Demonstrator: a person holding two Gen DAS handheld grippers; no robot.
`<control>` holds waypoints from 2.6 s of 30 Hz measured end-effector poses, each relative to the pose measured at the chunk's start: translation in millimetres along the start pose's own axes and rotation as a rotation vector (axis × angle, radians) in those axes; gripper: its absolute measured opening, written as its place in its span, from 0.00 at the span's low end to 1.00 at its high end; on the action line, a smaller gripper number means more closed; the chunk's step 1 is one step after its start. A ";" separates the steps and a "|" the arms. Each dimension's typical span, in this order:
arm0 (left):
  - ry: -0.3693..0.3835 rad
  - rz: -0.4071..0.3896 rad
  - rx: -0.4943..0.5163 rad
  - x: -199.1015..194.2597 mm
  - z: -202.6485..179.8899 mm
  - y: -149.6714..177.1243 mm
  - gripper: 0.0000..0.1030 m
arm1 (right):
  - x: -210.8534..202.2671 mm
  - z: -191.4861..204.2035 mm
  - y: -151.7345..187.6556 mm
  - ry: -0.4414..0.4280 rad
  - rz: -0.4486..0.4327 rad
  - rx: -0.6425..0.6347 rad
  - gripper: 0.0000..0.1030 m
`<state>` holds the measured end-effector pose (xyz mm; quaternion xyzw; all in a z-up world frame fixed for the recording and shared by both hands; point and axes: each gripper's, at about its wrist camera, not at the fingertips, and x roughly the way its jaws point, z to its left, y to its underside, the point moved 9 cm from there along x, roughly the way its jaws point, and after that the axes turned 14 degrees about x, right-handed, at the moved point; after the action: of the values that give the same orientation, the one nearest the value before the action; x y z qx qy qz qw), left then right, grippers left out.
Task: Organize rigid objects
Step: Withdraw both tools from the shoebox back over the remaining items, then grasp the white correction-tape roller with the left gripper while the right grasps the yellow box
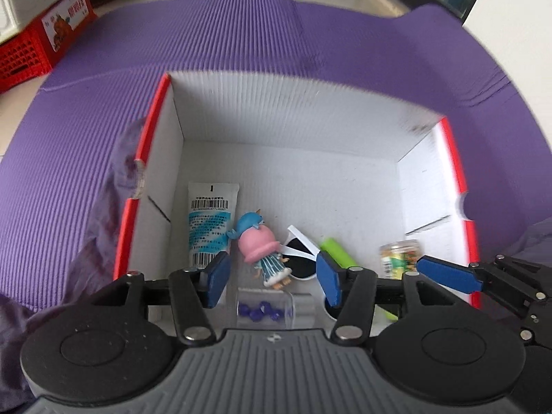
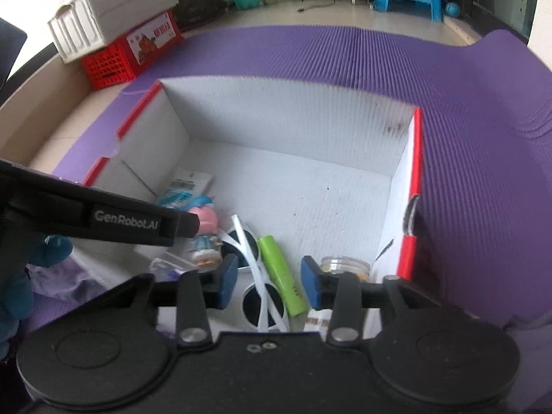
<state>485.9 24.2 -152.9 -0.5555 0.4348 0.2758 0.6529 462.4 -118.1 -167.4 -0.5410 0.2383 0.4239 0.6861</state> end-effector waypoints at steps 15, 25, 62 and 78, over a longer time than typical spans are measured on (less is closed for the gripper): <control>-0.055 -0.142 0.028 -96.4 -23.1 36.6 0.53 | -89.2 24.0 27.6 -0.060 -0.082 -0.034 0.54; -0.069 -0.227 0.037 -143.3 -44.2 75.8 0.53 | -136.9 24.1 58.5 -0.099 -0.132 -0.023 0.67; -0.113 -0.313 -0.051 -175.5 -44.6 162.0 0.99 | -191.3 26.9 142.0 -0.180 -0.225 -0.088 1.00; -0.075 -0.132 -0.098 -88.4 -29.5 184.5 0.99 | -139.5 21.8 167.2 -0.078 -0.152 -0.164 0.98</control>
<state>281.1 49.2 -165.3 -0.6037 0.3583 0.2739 0.6574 245.6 -133.5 -141.6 -0.5951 0.1342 0.4094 0.6784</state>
